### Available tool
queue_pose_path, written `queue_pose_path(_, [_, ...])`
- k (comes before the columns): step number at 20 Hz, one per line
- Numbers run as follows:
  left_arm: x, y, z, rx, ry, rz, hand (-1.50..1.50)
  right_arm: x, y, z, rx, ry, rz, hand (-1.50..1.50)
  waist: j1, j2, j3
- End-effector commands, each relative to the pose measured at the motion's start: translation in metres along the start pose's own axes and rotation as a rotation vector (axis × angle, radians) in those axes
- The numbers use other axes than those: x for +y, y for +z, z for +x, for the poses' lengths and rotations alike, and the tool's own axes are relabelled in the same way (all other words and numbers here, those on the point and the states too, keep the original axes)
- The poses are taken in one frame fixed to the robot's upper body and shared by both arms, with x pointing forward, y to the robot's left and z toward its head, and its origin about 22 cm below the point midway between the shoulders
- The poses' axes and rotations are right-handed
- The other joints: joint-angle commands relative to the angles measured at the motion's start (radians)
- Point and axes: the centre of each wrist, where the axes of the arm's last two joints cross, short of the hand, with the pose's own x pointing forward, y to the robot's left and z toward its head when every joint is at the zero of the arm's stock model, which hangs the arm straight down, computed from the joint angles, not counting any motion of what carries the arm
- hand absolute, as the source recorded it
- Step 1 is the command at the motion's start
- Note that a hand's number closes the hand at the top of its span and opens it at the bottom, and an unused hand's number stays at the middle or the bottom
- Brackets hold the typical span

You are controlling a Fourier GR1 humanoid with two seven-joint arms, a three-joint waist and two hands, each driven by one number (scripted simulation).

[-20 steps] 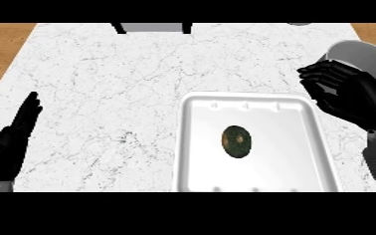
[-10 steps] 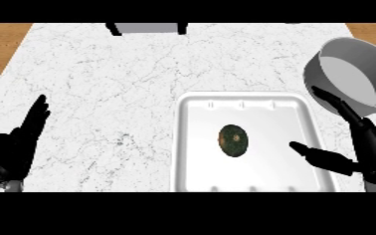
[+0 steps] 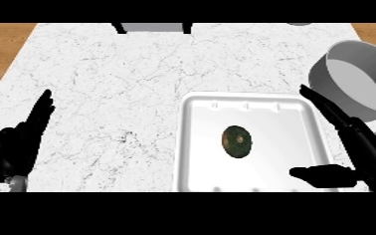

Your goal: Pick the squash from the tray and place it in the pot

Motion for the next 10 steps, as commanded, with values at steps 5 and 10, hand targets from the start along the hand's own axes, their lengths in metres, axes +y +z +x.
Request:
queue_pose_path(5, [-0.012,-0.006,0.002,0.001,0.000,-0.035,0.00,0.006,-0.034,0.054,0.144,0.260,0.315,-1.50,0.030,0.007,-0.004])
queue_pose_path(10, [-0.019,-0.008,-0.005,0.005,-0.014,-0.028,0.00,0.017,-0.060,0.071,0.250,0.334,0.519,-1.50,0.025,0.007,-0.002])
